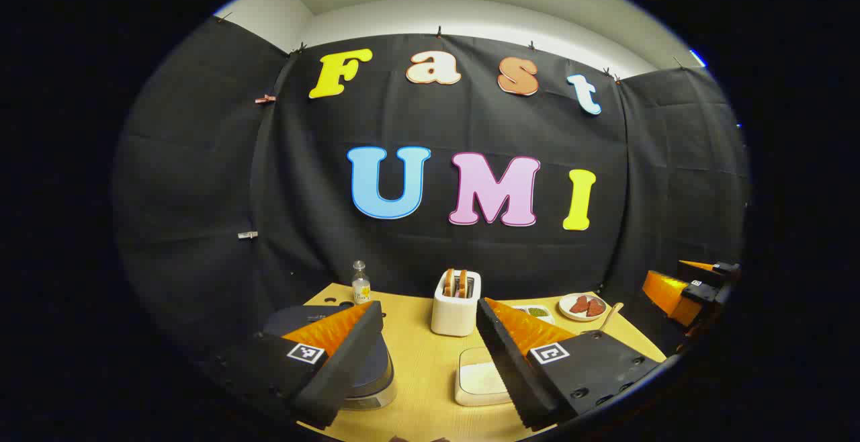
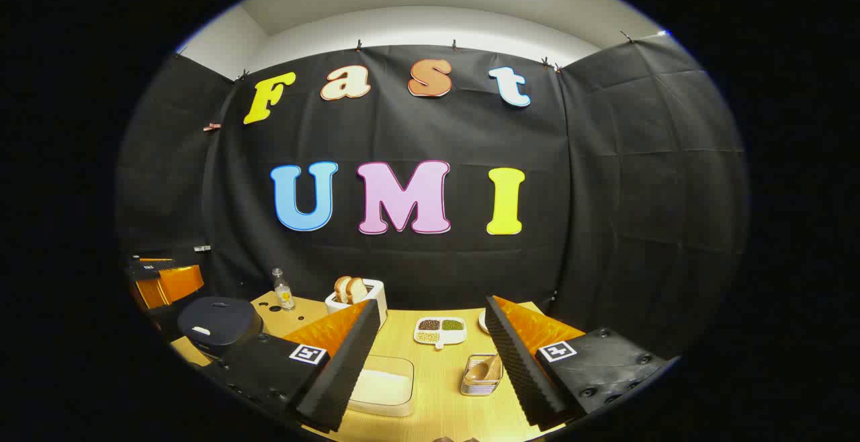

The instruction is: Close the left gripper, press the button to open the rice cooker; take a wooden spoon from the chopstick holder with the right hand, scoop a spoonful of rice and pour it into the rice cooker, then put the wooden spoon back into the chopstick holder.

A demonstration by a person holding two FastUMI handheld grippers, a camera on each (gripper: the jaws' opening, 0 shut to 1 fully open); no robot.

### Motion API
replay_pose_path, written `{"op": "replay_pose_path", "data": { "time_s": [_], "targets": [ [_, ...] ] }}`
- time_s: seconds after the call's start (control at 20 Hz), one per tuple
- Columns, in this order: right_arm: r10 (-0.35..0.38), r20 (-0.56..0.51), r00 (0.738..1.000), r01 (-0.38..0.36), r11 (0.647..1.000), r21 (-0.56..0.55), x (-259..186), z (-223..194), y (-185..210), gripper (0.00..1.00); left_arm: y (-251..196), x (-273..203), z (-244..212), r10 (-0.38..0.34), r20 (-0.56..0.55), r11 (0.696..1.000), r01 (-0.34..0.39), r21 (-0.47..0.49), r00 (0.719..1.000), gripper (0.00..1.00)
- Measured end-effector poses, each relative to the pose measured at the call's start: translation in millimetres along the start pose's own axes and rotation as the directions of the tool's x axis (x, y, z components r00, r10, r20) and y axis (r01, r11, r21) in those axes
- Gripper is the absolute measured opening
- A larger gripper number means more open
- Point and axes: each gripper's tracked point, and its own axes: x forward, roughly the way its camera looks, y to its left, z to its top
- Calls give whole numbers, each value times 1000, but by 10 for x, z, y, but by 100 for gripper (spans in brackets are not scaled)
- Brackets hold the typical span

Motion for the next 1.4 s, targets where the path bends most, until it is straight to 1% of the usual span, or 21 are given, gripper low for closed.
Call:
{"op": "replay_pose_path", "data": {
  "time_s": [0.15, 0.35, 0.45, 0.6, 0.8, 0.9, 1.2, 1.4],
  "targets": [
    [6, 5, 1000, -6, 1000, -1, -9, 2, 20, 98, 95, -1, 1, 21, -4, 1000, -21, -16, 1000, 95],
    [20, 1, 1000, -20, 1000, -17, -15, -34, 62, 98, 184, -32, -7, 45, 3, 999, -45, -5, 999, 95],
    [29, -8, 1000, -29, 999, -14, -7, -79, 90, 98, 223, -33, -15, 58, 4, 998, -58, 19, 998, 95],
    [28, -24, 999, -28, 999, -17, -8, -114, 87, 99, 194, -49, 0, 50, 11, 998, -50, 27, 999, 95],
    [22, -14, 1000, -22, 1000, -6, -1, -82, 67, 98, 179, -53, 12, 46, 18, 999, -46, 27, 999, 95],
    [24, -16, 1000, -24, 1000, -7, 5, -81, 70, 98, 218, -50, -3, 60, 13, 998, -61, 23, 998, 95],
    [34, -24, 999, -35, 999, -12, 25, -101, 82, 98, 280, 7, -41, 64, -16, 998, -64, -7, 998, 95],
    [40, -28, 999, -40, 999, -11, 38, -116, 96, 98, 400, 66, -52, 82, -38, 997, -81, 4, 996, 95]
  ]
}}
